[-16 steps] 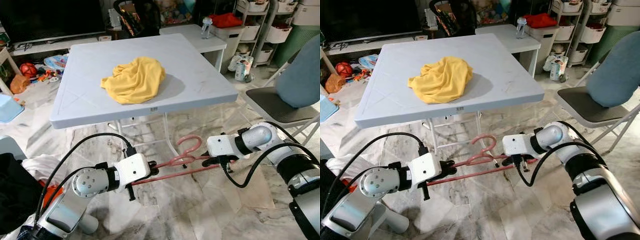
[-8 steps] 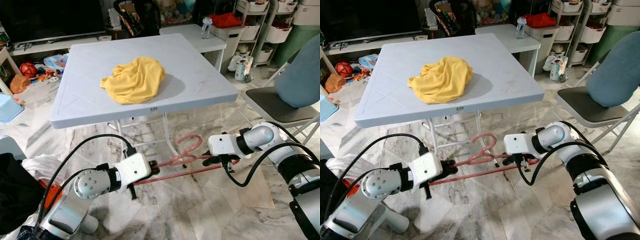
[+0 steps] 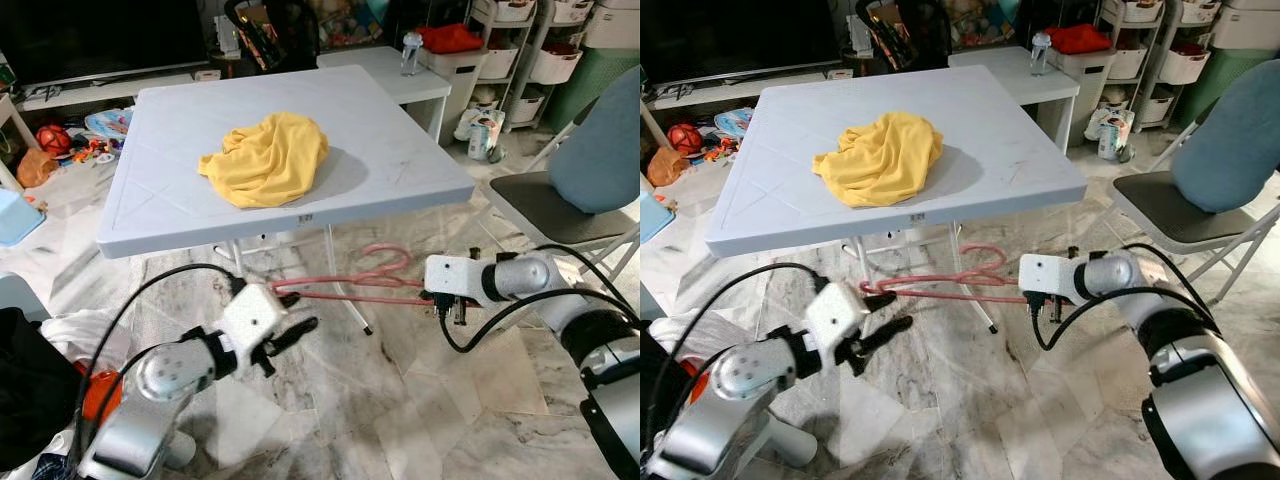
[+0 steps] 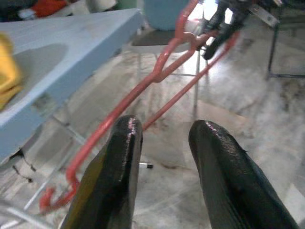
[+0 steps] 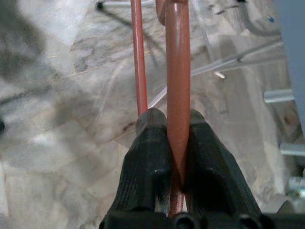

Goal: Hang hanger

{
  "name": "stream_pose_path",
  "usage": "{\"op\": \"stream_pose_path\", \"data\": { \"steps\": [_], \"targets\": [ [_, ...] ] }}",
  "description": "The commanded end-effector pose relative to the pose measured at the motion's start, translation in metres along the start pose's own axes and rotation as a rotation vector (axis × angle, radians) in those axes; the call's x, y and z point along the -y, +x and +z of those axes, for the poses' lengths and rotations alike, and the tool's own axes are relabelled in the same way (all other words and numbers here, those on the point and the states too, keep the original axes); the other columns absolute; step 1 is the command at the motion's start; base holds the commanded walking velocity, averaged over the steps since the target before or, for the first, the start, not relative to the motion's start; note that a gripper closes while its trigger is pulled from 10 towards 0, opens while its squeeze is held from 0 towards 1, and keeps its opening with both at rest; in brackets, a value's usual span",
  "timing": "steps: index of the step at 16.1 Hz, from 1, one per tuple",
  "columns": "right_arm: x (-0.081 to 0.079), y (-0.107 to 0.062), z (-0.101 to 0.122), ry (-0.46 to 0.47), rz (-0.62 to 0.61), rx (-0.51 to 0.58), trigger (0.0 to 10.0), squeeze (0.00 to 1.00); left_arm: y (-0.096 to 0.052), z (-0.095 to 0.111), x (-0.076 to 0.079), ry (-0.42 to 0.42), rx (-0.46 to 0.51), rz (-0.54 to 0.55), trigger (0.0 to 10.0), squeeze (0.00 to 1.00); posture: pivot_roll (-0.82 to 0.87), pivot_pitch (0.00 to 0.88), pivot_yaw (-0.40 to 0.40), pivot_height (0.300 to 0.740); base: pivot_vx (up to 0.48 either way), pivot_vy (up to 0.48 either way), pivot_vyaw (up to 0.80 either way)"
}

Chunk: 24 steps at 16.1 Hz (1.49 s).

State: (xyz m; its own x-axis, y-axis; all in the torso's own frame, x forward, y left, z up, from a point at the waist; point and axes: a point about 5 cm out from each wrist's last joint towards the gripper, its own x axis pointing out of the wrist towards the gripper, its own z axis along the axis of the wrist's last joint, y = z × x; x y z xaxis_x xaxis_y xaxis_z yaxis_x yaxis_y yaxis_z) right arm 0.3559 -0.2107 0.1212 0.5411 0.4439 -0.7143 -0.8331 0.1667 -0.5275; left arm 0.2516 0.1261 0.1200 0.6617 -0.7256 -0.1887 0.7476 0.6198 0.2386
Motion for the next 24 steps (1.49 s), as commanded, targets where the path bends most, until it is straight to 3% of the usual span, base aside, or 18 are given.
{"op": "stream_pose_path", "data": {
  "steps": [1,3,5,9,10,12,13,14,15,18,19,20,24],
  "targets": [
    [0.003,-0.004,-0.007,0.14,-0.108,0.037,0.0,0.0,-0.004,0.008,-0.006,-0.03,0.05,0.147,10.0,1.0,-0.04,0.0,-0.001,0.74,0.0,0.0,0.0],
    [0.002,-0.007,-0.014,0.32,-0.219,0.111,0.0,0.0,-0.007,0.011,-0.008,-0.083,0.091,0.322,10.0,1.0,-0.03,0.0,-0.006,0.74,0.0,0.0,0.0],
    [-0.003,-0.01,-0.02,0.719,-0.455,0.243,0.0,0.0,-0.012,0.011,-0.008,-0.181,0.127,0.559,10.0,1.0,-0.03,0.0,-0.005,0.74,0.0,0.0,0.0],
    [-0.027,-0.013,-0.02,0.993,-0.708,0.265,0.0,0.0,-0.013,0.002,-0.011,-0.279,0.109,0.683,10.0,1.0,-0.05,0.0,0.009,0.74,0.0,0.0,0.0],
    [-0.039,-0.015,-0.023,1.124,-0.781,0.241,0.0,0.0,-0.009,0.003,-0.016,-0.283,0.12,0.696,10.0,1.0,-0.06,0.0,0.013,0.74,0.0,0.0,0.0],
    [-0.058,-0.02,-0.02,1.148,-0.838,0.173,0.0,0.0,-0.007,0.004,-0.024,-0.281,0.12,0.731,10.0,1.0,-0.07,0.0,0.019,0.74,0.0,0.0,0.0],
    [-0.067,-0.027,-0.018,1.12,-0.876,0.132,6.4,0.0,-0.009,0.001,-0.026,-0.284,0.103,0.764,10.0,1.0,-0.08,0.0,0.024,0.74,0.0,0.0,0.0],
    [-0.07,-0.029,-0.017,1.121,-0.89,0.123,10.0,0.0,-0.01,-0.001,-0.025,-0.295,0.094,0.766,10.0,1.0,-0.08,0.0,0.026,0.74,0.0,0.0,0.0],
    [-0.074,-0.032,-0.019,1.169,-0.917,0.112,10.0,0.0,-0.012,-0.005,-0.025,-0.286,0.067,0.794,10.0,1.0,-0.08,0.0,0.028,0.74,0.0,0.0,0.0],
    [-0.075,-0.038,-0.009,1.189,-0.964,0.134,10.0,0.0,-0.01,-0.013,-0.016,-0.329,0.041,0.76,10.0,1.0,-0.09,0.0,0.033,0.74,0.0,0.0,0.0],
    [-0.073,-0.037,-0.005,1.183,-0.964,0.145,10.0,0.0,-0.01,-0.013,-0.015,-0.326,0.041,0.76,10.0,0.45,-0.09,0.0,0.035,0.74,0.0,0.0,0.0],
    [-0.071,-0.035,-0.001,1.192,-0.971,0.163,10.0,0.0,-0.007,-0.012,-0.014,-0.318,0.041,0.753,10.0,0.0,-0.08,0.0,0.038,0.74,0.0,0.0,0.0],
    [-0.071,-0.035,0.003,1.193,-0.984,0.154,10.0,0.0,-0.005,-0.009,-0.017,-0.318,0.049,0.753,10.0,0.0,-0.08,0.0,0.041,0.74,0.0,0.0,0.0]
  ]
}}
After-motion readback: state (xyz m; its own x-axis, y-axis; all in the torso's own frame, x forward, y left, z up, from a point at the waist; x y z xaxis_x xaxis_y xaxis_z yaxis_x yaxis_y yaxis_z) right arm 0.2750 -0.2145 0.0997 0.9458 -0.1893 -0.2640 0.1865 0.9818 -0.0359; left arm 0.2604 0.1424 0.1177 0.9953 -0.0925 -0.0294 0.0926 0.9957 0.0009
